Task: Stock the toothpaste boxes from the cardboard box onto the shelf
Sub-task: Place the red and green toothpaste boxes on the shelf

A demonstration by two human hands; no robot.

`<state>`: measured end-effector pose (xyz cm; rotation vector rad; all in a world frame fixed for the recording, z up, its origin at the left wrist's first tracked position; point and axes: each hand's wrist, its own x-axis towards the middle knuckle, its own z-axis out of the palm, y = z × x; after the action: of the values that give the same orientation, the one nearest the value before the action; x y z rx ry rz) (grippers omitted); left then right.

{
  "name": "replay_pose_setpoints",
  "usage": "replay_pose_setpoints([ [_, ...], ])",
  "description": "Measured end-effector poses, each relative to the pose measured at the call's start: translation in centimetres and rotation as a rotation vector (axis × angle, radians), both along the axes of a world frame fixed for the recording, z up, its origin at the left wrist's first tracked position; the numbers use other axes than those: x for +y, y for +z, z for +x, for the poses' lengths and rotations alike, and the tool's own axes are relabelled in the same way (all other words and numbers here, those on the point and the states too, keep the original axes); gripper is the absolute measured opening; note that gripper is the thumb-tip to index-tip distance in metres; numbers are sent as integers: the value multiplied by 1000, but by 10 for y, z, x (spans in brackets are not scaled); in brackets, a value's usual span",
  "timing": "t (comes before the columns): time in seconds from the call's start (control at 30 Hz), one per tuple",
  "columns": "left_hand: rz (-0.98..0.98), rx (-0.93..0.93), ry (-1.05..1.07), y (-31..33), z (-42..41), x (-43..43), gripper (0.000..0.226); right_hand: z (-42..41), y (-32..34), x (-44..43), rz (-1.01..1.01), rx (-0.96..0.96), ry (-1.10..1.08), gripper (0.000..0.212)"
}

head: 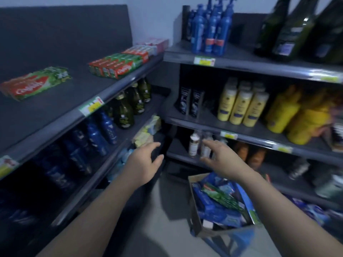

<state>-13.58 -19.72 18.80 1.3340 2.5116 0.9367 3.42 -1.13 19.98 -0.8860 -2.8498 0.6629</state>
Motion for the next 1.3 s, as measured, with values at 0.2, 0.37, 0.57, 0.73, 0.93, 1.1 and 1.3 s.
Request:
replay_pose_setpoints([
  [0.2, -135, -81, -134, -35, 63, 69, 46, 108, -42, 48, -66, -60, -241, 61],
  [0.37, -210, -206, -180, -74, 123, 129, 43, 182, -81, 89, -165, -111, -363, 60],
  [0.57, -264, -449, -120, -123, 170, 184, 45, 235, -127, 138, -260, -154, -432, 55],
  [0.73, -294, -522, -25, -154, 178, 218, 43, 244, -160, 167, -321, -65, -539, 50],
  [0.93, -288, -635, 92, -190, 164, 258, 53, 228, -205, 194, -372, -91, -573, 49],
  [1.1, -322, -659, 167, -222, 145, 296, 69, 208, -239, 214, -423, -73, -632, 48],
  [1.3, -402, -705, 314, -275, 115, 336, 84, 194, -277, 234, -444, -42, -683, 46],
])
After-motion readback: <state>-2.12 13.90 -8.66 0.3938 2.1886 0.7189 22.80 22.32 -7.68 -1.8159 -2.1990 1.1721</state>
